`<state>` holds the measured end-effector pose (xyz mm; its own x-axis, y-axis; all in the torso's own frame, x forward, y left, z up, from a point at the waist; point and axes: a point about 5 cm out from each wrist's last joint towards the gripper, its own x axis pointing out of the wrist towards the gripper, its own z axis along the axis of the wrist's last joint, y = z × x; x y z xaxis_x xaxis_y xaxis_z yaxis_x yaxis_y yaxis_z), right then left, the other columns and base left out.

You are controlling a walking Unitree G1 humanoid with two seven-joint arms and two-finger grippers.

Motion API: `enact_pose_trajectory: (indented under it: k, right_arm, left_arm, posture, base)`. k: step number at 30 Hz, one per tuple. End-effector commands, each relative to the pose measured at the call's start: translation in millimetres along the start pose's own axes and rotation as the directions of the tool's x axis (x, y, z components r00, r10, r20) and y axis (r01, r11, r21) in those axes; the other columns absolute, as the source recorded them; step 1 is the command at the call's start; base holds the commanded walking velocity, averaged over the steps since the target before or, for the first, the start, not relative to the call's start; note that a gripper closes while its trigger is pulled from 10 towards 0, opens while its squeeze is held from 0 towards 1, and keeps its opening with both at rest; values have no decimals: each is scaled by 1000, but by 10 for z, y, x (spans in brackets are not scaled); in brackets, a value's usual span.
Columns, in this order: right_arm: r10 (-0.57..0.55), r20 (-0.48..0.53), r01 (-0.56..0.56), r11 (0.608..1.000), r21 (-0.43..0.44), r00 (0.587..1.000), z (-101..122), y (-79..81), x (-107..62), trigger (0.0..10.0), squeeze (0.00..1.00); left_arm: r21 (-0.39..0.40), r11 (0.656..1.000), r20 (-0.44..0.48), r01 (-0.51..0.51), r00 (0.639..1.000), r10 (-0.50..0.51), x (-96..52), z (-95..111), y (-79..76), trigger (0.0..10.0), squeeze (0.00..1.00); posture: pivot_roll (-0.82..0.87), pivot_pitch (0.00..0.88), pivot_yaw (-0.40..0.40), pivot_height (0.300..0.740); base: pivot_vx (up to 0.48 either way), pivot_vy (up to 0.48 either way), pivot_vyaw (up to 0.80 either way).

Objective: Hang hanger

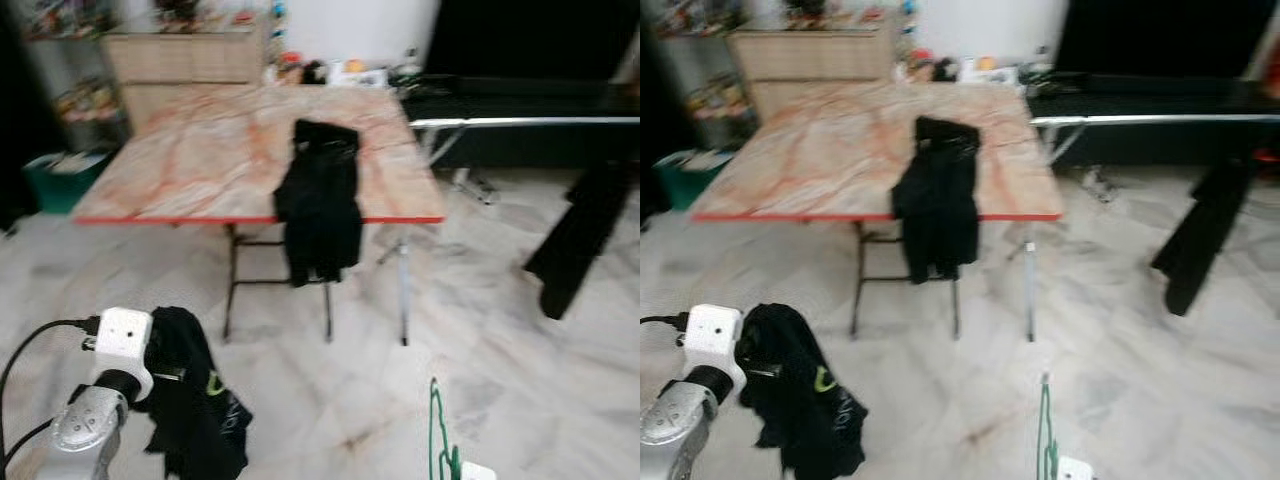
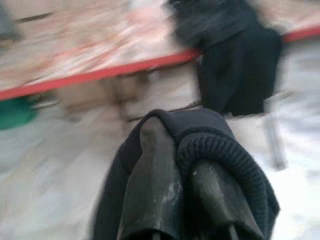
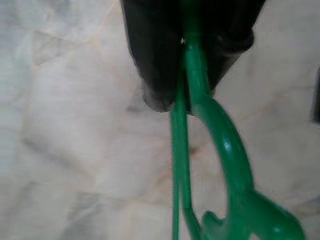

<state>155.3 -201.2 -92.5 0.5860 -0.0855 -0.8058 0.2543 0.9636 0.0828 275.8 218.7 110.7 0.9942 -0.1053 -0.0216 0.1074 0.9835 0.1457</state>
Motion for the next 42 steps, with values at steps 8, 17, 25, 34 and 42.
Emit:
enact_pose_trajectory:
  k: [8,17,25,34,42]
  right_arm:
    - [19,9,-19,1000,0,1000,54,76,22,10000,0]
    - [21,-4,-21,1000,-10,1000,34,64,18,10000,0]
    - [14,-11,-14,1000,-9,1000,43,0,14,10000,0]
    - [9,-18,-9,1000,-10,1000,34,-46,7,10000,0]
    - [11,-18,-11,1000,-9,1000,45,-38,12,10000,0]
  left_arm:
    - [20,999,16,-48,999,48,-42,59,164,10000,0]
    - [-5,996,50,-91,995,91,-9,170,251,10000,0]
    - [-18,993,83,-118,989,119,17,266,302,10000,0]
    - [18,991,335,-132,935,118,334,1110,451,10000,0]
    - [72,994,533,-80,845,30,715,2021,405,10000,0]
  posture:
    - [151,0,-1,740]
    - [154,0,-3,740]
    - [153,0,-3,740]
    - [158,0,-5,740]
    - [166,0,0,740]
  base:
    - [376,0,0]
    - [376,0,0]
    - [375,0,0]
    - [378,0,0]
    - [379,0,0]
